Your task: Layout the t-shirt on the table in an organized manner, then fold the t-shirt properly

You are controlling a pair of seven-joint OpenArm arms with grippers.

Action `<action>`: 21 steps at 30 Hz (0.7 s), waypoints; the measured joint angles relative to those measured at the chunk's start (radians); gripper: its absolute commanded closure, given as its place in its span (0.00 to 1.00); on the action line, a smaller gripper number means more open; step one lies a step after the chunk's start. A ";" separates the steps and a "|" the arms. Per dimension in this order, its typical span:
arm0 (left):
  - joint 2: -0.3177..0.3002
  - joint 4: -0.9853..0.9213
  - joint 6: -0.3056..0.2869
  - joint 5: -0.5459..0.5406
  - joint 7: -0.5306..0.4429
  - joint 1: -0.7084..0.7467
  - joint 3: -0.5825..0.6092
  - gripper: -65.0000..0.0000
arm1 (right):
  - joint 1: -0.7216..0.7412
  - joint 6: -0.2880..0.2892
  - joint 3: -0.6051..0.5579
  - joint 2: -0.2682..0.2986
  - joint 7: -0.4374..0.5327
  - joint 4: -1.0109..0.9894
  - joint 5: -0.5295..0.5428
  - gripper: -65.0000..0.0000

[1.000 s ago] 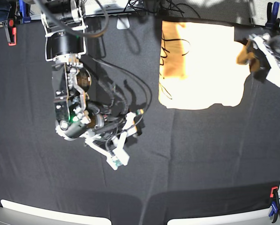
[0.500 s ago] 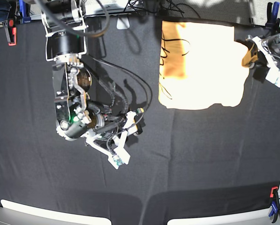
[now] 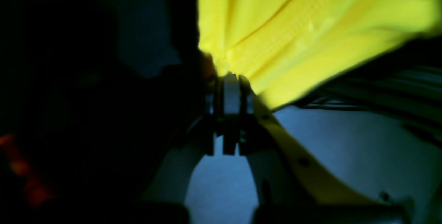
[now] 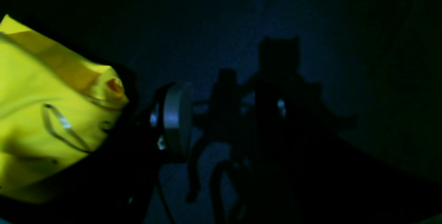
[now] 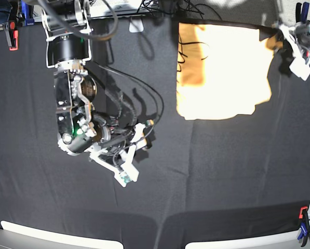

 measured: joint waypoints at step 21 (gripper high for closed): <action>-0.080 0.001 0.165 0.182 -0.142 -0.048 -0.023 0.48 | 0.001 0.003 -0.001 0.000 0.000 0.000 0.000 0.56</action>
